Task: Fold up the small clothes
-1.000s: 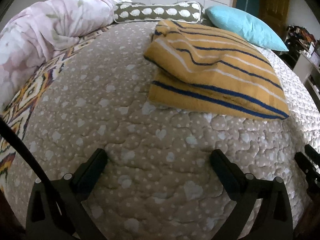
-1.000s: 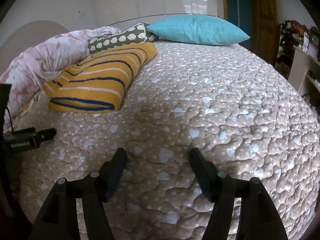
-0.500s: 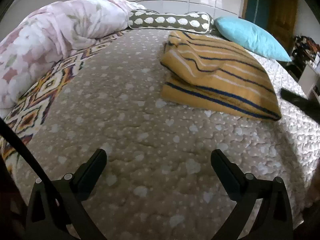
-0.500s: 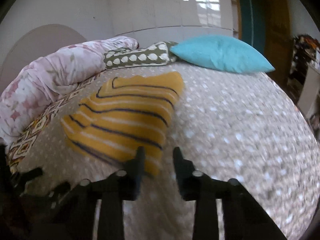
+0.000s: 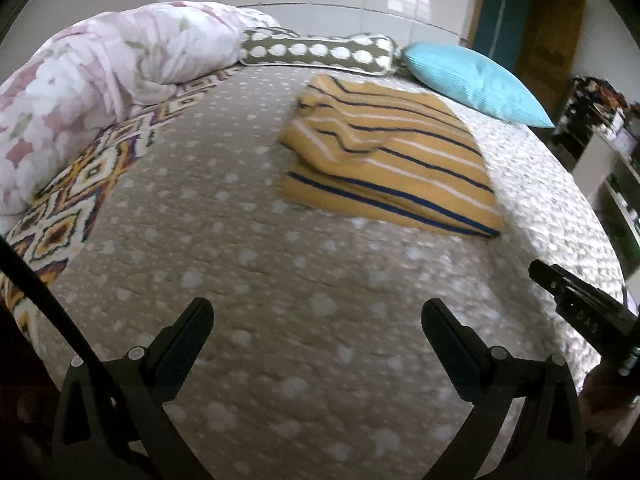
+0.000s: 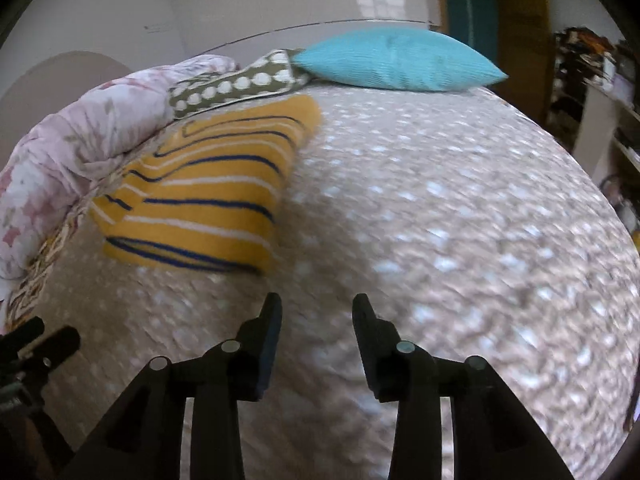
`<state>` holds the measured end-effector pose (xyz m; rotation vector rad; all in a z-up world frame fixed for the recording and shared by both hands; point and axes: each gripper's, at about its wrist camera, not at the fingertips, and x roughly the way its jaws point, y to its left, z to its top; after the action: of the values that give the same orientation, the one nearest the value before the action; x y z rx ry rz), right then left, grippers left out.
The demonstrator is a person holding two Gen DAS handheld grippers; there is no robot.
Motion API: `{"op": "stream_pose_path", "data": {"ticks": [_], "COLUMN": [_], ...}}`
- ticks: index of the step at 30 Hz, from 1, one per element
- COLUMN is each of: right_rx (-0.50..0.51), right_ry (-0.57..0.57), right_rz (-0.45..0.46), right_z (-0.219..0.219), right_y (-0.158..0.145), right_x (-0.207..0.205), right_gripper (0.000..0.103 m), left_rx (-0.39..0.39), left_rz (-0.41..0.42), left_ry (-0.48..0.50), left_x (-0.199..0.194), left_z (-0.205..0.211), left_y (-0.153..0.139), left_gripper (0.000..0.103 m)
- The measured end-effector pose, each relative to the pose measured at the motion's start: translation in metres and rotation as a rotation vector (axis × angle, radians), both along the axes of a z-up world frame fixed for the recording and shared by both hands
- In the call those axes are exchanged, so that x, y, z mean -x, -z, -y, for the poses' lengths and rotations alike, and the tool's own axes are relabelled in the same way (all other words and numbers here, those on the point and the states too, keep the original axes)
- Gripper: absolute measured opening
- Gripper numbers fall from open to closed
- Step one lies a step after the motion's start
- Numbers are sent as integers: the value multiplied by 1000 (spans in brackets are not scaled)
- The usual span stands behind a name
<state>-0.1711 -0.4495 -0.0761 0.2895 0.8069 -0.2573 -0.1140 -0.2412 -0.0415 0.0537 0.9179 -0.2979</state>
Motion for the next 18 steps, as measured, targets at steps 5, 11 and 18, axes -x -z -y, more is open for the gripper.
{"op": "stream_pose_path", "data": {"ticks": [5,11,18], "right_rx": [21,63,95], "right_ry": [49,60,34], "right_rz": [-11,-18,-14], "right_z": [9,6,-6], "right_y": [4,6,3], "right_x": [21,30,28], "right_gripper": [50,54,57], "left_rx": [-38,-77,-82], "left_rz": [-10,-19,-15], "left_ry": [51,91,86], "left_x": [15,25,24], "left_z": [20,36,34], "left_y": [3,10,10], "left_gripper": [103,103,103]}}
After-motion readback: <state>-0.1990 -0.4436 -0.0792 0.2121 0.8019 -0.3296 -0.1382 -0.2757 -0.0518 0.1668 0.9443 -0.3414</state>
